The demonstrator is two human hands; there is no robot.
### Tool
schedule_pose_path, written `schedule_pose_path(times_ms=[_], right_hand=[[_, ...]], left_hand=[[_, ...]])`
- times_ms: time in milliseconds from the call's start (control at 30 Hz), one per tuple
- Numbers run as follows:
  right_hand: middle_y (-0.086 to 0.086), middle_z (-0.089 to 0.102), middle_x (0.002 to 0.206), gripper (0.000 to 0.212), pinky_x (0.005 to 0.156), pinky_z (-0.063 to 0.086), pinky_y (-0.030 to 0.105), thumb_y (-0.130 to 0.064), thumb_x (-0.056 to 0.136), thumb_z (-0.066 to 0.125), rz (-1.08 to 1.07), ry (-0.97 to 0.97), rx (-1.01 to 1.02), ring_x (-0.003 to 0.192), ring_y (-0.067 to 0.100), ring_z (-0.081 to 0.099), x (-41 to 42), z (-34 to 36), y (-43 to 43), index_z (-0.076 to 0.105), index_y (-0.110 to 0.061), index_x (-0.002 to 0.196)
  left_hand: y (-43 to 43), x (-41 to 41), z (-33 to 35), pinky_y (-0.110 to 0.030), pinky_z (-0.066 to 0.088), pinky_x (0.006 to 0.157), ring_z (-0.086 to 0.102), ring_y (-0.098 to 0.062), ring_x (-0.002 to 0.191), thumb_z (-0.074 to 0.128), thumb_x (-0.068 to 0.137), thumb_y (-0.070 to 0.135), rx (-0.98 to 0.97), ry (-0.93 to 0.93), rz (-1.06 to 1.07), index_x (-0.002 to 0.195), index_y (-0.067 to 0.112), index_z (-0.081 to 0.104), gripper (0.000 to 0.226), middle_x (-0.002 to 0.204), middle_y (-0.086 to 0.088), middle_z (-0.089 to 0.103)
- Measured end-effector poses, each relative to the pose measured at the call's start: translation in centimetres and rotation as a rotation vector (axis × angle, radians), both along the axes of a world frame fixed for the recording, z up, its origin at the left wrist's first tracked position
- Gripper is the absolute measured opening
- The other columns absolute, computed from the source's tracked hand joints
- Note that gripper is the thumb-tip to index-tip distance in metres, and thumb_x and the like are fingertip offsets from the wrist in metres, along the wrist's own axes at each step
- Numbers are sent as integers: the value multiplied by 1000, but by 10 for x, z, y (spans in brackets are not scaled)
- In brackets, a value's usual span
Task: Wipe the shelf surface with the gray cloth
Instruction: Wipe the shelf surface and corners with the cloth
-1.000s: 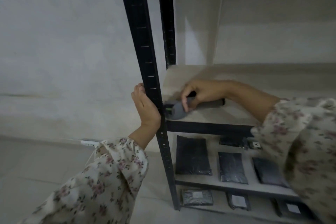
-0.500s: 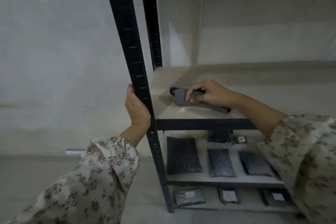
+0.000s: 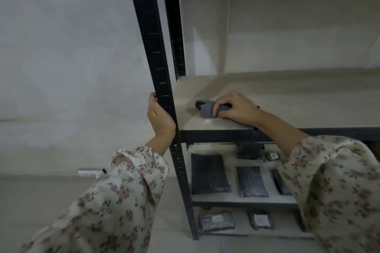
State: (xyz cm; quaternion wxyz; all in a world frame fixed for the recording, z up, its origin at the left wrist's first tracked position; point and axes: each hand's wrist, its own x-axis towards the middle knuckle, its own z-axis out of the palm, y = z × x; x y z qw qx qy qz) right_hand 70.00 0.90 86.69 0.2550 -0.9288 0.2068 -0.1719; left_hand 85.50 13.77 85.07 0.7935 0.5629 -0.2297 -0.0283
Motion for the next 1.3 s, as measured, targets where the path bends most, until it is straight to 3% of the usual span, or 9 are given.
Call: schedule_pose_path(times_ms=[233,333,433,600,733,833,933,1100,1300], right_hand=[[-11,61,82,26,79,41,13,-6,76,68,189,40,244,79,-4,53,-51,18,37,68,-31,70],[-9,66,82,24,73,40,8,1,79,63,19,-192,274,76,-10,58,-54,32,10,68,-22,75],[-3,67,86,20,68,40,2,-5,82,59,-179,-102,83,86,9,63,-30,17,-16,70,-21,81],[2,71,91,14,82,48,39,-23,83,58,-152,12,-130,89,22,54,-12,-12,19,66,-35,81],[-12,68,87,23,75,41,18,-14,79,64,88,-12,260,82,0,53,-26,5,57,67,-35,73],[-10,67,89,25,81,45,19,-7,80,63,-10,-210,456,90,7,60,-19,21,37,69,-30,74],[-3,65,94,22,85,47,26,-9,81,60,-270,-271,382,99,16,60,10,27,-9,65,-29,73],[13,65,111,25,77,43,32,-22,91,43,-425,124,-20,104,33,59,79,2,-28,66,-18,100],[2,67,105,28,87,45,37,-29,92,44,-182,207,-146,109,24,46,120,8,-2,69,-20,98]], left_hand=[[1,-5,3,-14,46,67,58,5,66,18,100,11,8,59,2,80,29,54,45,79,7,59],[2,-4,4,-15,47,67,56,-2,69,17,100,12,6,77,-11,81,26,54,44,79,4,59],[2,-3,4,-18,47,69,56,-5,71,17,100,12,4,89,-14,82,24,54,43,79,3,58],[2,-5,4,-12,47,65,56,-6,72,17,101,14,7,118,2,84,17,53,40,79,3,58],[0,-8,2,-10,44,64,55,-2,71,17,101,16,0,120,12,82,19,53,41,79,5,58],[-2,-4,-2,-17,45,70,55,-6,73,18,101,16,5,133,-11,92,12,52,35,79,5,57],[-4,1,-6,-19,44,67,56,0,65,18,101,16,1,139,-22,86,12,54,39,75,5,56],[-9,7,-12,-14,45,66,55,-3,69,18,101,15,-14,109,-8,111,-9,52,42,76,5,57],[-11,9,-10,-15,44,66,52,3,61,19,100,10,-7,58,20,86,11,54,38,72,4,53]])
